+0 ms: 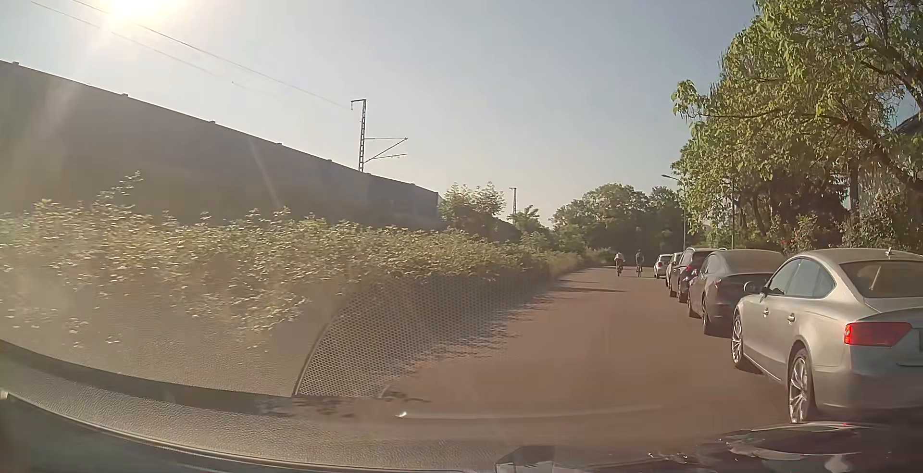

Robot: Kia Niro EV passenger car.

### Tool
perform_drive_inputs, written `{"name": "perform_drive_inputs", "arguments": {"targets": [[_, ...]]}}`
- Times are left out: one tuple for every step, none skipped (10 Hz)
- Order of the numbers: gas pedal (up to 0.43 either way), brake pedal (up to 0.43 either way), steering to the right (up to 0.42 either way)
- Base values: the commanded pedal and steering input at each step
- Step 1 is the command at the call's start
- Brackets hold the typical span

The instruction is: Follow the waypoints while adhering to traffic rules and regulations

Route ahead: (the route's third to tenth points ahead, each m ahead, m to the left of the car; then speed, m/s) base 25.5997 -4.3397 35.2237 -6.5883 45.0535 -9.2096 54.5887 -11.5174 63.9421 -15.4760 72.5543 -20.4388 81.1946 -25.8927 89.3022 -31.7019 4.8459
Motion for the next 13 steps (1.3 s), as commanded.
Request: {"name": "perform_drive_inputs", "arguments": {"targets": [[0.157,0.000,0.165],[0.157,0.000,0.158],[0.157,0.000,0.151],[0.157,0.000,0.142],[0.157,0.000,0.136],[0.157,0.000,0.125],[0.157,0.000,0.117],[0.169,0.000,0.108],[0.169,0.000,0.099],[0.177,0.000,0.091],[0.177,0.000,0.087],[0.189,0.000,0.083],[0.189,0.000,0.076]]}}
